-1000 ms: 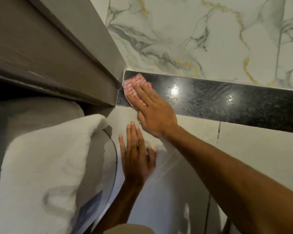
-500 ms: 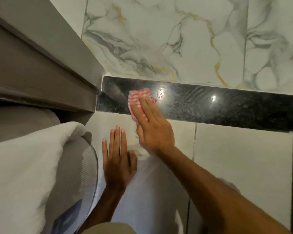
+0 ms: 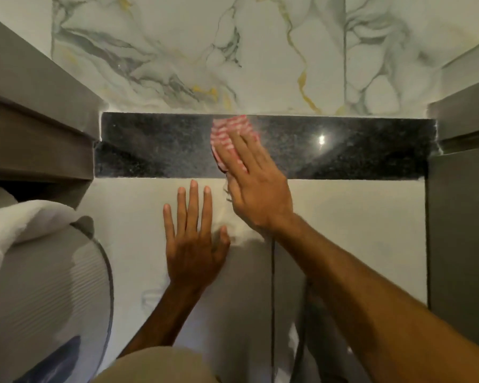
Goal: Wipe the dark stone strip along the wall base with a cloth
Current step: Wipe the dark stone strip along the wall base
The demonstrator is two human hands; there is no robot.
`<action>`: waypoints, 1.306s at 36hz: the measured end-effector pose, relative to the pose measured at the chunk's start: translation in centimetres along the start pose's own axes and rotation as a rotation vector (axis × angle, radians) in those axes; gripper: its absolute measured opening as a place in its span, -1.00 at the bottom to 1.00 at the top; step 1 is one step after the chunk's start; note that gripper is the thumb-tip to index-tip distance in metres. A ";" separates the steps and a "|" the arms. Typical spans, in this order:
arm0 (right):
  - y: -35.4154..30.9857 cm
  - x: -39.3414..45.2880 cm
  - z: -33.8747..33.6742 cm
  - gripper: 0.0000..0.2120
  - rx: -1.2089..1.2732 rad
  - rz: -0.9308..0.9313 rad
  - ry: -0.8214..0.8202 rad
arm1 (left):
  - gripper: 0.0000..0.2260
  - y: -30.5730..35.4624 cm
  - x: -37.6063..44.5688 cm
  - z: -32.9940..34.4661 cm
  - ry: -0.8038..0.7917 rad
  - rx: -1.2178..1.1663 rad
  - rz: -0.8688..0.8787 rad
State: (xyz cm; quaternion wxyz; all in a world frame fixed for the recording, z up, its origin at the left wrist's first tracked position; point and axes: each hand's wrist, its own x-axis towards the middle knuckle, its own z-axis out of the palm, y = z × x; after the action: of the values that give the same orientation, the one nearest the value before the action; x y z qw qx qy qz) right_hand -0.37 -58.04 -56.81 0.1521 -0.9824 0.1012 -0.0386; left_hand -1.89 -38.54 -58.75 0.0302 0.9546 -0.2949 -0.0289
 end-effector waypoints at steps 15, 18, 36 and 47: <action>5.9 2.3 -3.8 -0.38 -0.015 0.315 0.122 | -0.35 3.5 0.8 0.3 -0.031 -0.037 0.088; 5.0 -0.8 -3.0 -0.36 -0.013 0.131 0.021 | -0.36 3.7 0.6 0.3 -0.018 -0.011 0.085; 6.5 -0.5 -3.2 -0.33 0.015 0.278 0.083 | -0.32 4.4 0.9 0.3 -0.033 -0.032 0.095; 11.6 -6.2 -6.0 -0.37 -0.048 0.846 0.273 | -0.31 7.0 2.7 -0.4 -0.040 -0.079 0.176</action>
State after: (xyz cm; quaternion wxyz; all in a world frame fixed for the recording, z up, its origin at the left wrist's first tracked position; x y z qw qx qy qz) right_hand -9.24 -69.30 -54.97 0.1167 -0.8437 0.5143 -0.1000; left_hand -3.55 -45.77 -57.97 0.0647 0.9223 -0.3768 -0.0567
